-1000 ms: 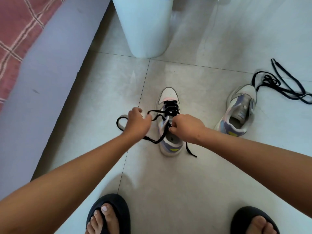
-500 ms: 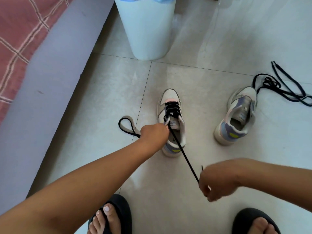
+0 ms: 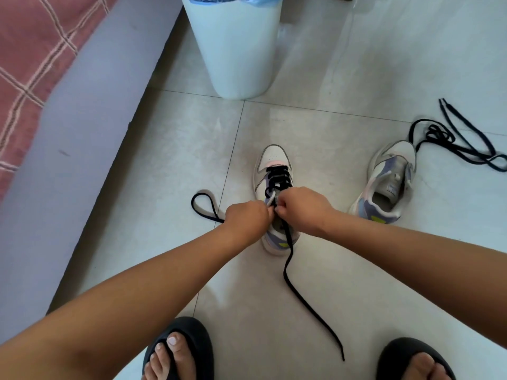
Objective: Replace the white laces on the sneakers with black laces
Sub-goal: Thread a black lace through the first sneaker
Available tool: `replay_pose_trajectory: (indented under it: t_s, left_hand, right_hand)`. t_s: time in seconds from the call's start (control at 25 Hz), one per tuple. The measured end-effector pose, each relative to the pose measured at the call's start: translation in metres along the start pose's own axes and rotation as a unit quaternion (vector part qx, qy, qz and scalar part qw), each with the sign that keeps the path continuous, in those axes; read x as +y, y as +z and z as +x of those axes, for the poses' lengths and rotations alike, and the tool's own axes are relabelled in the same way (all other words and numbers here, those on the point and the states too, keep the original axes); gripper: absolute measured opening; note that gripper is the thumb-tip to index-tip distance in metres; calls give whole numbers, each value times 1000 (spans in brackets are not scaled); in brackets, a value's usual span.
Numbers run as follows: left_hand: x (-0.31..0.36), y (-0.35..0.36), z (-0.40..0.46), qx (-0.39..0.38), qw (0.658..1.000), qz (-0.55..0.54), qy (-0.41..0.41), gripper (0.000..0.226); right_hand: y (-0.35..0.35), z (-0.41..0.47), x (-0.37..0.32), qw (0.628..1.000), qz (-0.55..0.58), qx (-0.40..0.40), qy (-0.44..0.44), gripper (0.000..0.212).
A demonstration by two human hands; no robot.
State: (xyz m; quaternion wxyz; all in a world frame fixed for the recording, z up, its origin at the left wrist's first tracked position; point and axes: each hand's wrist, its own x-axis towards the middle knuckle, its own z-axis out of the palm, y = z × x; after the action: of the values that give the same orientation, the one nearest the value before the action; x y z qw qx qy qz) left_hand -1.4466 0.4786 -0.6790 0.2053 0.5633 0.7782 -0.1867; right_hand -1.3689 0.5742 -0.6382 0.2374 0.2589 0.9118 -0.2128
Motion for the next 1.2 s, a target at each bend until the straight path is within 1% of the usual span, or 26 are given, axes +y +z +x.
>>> replay_pose_trajectory:
  t_s: [0.12,0.16,0.24,0.32,0.4,0.44,0.48,0.52,0.56,0.6,0.64,0.72,0.76,0.8,0.84,0.88,0.92,0.96,1.0,1.04,1.08,1.12,1.16,1.2]
  left_hand:
    - [-1,-7,1,-34,997,-68,-26,23]
    - [-1,-8,3,-39,994,-95,-43,24]
    - [0,-9,4,-42,983,-159,-81,31]
    - [0,-7,3,-29,970,-217,-106,41]
    - [-1,-1,-2,-18,965,-238,-110,47]
    - [-2,3,-6,-13,966,-238,-102,46]
    - [-3,7,-11,-5,967,-238,-91,44]
    - [-3,9,-15,11,966,-244,-84,42]
    - [-3,12,-19,31,963,-256,-79,41]
    - [-3,13,-22,56,956,-276,-78,38]
    - [-2,13,-25,76,948,-300,-77,34]
    - [0,11,-29,95,922,-370,-69,24]
    - [2,8,-30,90,902,-416,-68,20]
    - [4,5,-30,80,869,-483,-77,18]
    - [6,2,-31,68,803,-584,-96,19]
    - [7,-2,-31,47,700,-702,-123,23]
    - [8,-6,-32,17,590,-794,-145,30]
    - [8,-7,-32,-9,501,-852,-150,35]
    - [6,-8,-33,-31,458,-877,-141,37]
    - [5,-9,-33,-44,462,-877,-128,34]
    - [5,-8,-34,-49,477,-870,-119,26]
    - [6,-9,-35,-44,483,-866,-120,18]
    - [6,-9,-35,-37,475,-869,-134,12]
    - [7,-8,-35,-32,458,-876,-148,12]
  right_hand:
    - [-6,-15,1,994,-77,-34,-62,13]
    - [-5,-20,2,993,-77,-52,-76,12]
    - [2,-29,3,993,-38,-78,-84,18]
    - [8,-32,5,996,-14,-49,-70,20]
    - [5,-29,11,999,9,25,-42,20]
    - [3,-27,15,999,24,42,-23,23]
    - [2,-25,18,999,29,35,-7,27]
    - [1,-22,21,1000,27,9,4,29]
    - [3,-20,23,999,47,-15,4,25]
    - [6,-18,25,995,99,-33,5,18]
    - [8,-18,24,983,178,-42,9,12]
    - [9,-20,18,940,336,-48,24,16]
    - [9,-21,15,920,387,-53,24,17]
    - [9,-22,12,902,426,-63,22,17]
    - [10,-23,10,883,462,-76,18,17]
    - [11,-24,8,869,486,-90,16,16]
    - [12,-26,8,863,496,-98,16,15]
    - [13,-27,8,864,493,-96,16,13]
    - [15,-28,10,873,479,-85,12,14]
    - [17,-29,11,886,460,-63,7,16]
    - [19,-30,12,895,444,-31,11,17]
    - [20,-29,13,897,441,2,30,15]
    - [21,-26,14,890,452,18,59,12]
    - [20,-24,15,881,465,6,86,12]
